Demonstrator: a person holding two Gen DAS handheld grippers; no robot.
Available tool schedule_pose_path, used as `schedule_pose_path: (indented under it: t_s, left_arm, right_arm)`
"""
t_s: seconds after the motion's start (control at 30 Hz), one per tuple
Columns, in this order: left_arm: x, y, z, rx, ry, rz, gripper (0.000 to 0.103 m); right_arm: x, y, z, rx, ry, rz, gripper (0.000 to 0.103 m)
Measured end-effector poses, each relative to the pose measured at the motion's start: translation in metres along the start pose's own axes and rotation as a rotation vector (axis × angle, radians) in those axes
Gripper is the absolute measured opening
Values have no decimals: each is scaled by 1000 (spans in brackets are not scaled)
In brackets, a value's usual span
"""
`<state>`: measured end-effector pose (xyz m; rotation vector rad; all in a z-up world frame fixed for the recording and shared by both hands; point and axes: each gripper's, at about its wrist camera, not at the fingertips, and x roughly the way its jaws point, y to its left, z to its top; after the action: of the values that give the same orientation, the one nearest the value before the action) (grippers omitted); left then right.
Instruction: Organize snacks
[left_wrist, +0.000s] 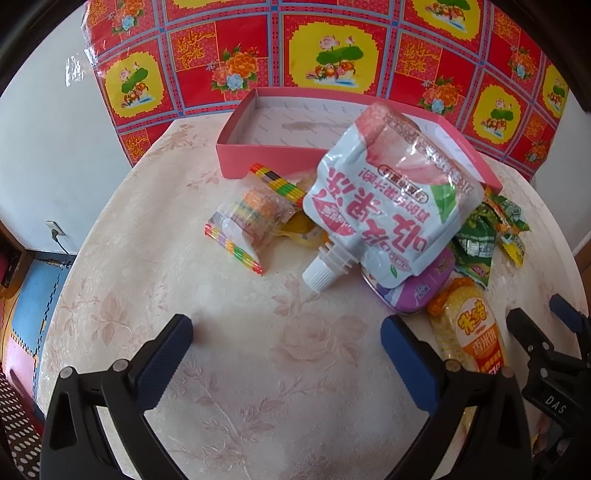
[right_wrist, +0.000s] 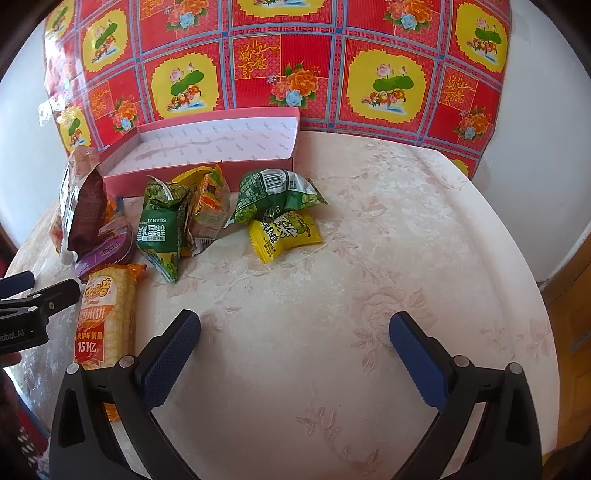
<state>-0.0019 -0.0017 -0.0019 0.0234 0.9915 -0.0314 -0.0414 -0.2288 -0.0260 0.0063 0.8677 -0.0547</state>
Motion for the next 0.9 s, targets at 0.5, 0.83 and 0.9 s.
schedule_pose_path:
  t_s: [0.5,0.83,0.9]
  left_arm:
    - [0,-2,0,-1,-8,2,103]
    - [-1,0,-2,5,-25,-4,103]
    - [-2,1,-3,7,-27,-5,103]
  right_arm:
    - [1,1,2,-4,26,2,103]
    - [1,1,2,-3,23,2,103]
    - [1,1,3,-3,23,2,103]
